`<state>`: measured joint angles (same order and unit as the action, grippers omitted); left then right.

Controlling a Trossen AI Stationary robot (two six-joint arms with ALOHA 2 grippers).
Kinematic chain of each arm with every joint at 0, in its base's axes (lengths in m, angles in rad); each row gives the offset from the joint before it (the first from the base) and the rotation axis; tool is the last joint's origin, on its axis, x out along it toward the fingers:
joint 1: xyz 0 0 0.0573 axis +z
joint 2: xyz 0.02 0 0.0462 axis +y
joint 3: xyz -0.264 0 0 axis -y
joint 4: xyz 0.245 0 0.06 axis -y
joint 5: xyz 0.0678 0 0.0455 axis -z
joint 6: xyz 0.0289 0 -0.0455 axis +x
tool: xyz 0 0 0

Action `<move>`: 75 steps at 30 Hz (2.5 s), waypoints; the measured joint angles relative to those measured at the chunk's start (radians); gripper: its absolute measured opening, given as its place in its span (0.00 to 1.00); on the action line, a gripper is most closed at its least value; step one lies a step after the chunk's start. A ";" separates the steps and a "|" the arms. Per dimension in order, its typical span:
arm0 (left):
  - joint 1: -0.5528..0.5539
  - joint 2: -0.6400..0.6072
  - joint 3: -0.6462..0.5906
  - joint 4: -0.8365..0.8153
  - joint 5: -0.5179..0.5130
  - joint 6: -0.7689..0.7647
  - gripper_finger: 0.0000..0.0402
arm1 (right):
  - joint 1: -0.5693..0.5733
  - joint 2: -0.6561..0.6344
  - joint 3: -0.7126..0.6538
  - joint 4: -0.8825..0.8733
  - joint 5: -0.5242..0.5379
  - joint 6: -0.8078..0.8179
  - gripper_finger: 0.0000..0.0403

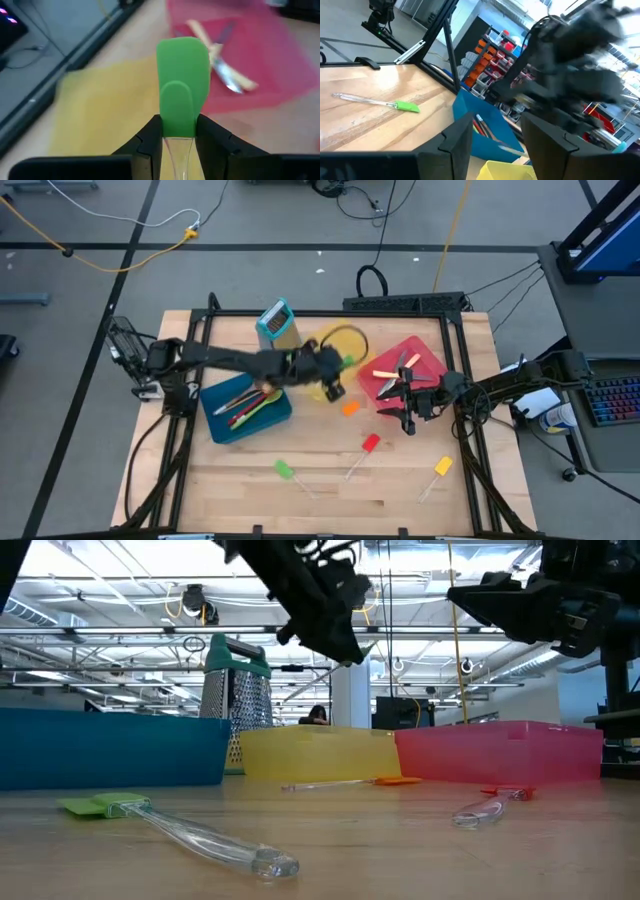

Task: Pick & Place Kitchen Items
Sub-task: Put the green spatula into the yellow bin

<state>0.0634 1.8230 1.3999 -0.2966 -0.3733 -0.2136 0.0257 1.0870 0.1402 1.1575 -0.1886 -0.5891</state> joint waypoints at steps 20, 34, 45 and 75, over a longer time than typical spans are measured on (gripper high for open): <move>0.248 0.242 -0.001 -0.015 0.071 0.032 0.24 | 0.000 0.000 0.000 -0.088 0.003 0.054 0.40; 0.251 0.242 -0.001 0.012 0.085 0.035 0.42 | 0.000 0.000 0.000 -0.086 0.004 0.053 0.40; 0.247 0.235 -0.001 0.012 0.107 -0.048 0.45 | 0.000 0.000 0.000 -0.086 0.004 0.053 0.40; -0.235 0.037 0.000 -0.319 0.329 0.124 0.45 | 0.000 0.000 -0.001 -0.039 0.004 -0.002 0.40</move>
<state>-0.1720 1.8603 1.3994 -0.6157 -0.0443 -0.0892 0.0257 1.0870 0.1394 1.1183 -0.1843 -0.5910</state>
